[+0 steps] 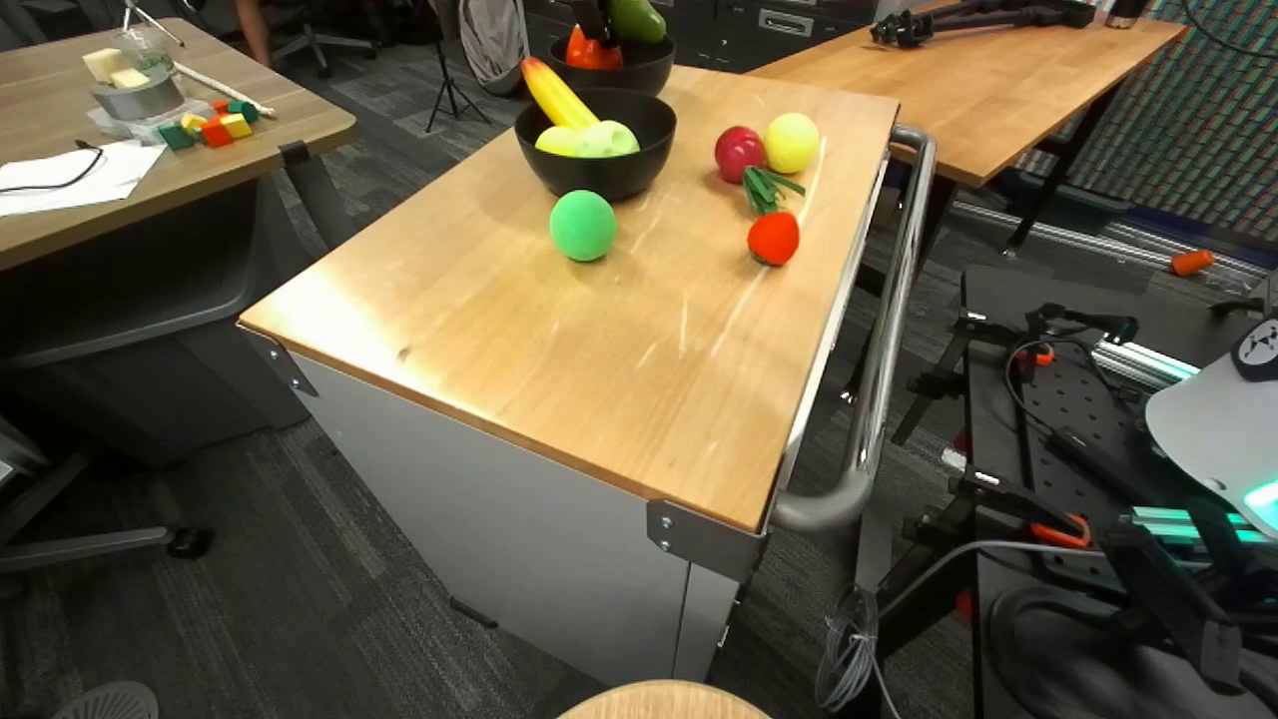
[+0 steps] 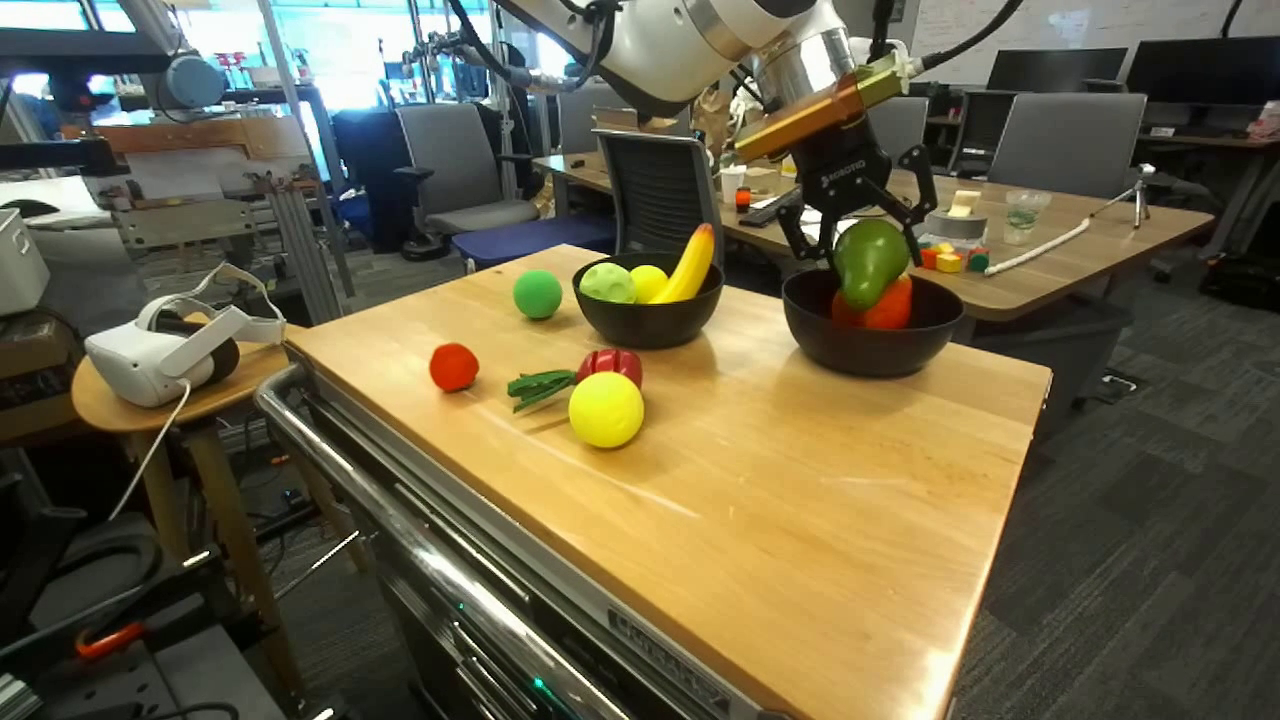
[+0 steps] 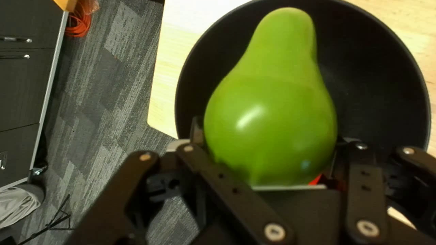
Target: Divide the fruits between the black bowls
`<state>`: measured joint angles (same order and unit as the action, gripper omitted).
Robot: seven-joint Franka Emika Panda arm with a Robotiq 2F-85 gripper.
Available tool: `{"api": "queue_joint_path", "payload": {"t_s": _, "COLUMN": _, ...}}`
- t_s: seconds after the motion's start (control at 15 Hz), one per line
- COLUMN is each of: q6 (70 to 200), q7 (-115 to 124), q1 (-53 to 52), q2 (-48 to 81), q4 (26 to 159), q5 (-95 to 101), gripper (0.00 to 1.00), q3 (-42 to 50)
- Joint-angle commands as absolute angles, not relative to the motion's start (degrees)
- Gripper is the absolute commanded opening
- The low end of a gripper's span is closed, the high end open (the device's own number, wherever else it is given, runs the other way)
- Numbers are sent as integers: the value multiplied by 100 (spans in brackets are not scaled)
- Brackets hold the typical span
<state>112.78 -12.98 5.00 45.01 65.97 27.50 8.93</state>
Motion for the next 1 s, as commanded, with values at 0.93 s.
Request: {"api": "queue_joint_path", "payload": {"t_s": 0.93, "q6": 11151, "q7": -1361, "q1": 1069, "q2": 3830, "q4": 7295, "q5": 1965, "gripper": 100, "q3": 804}}
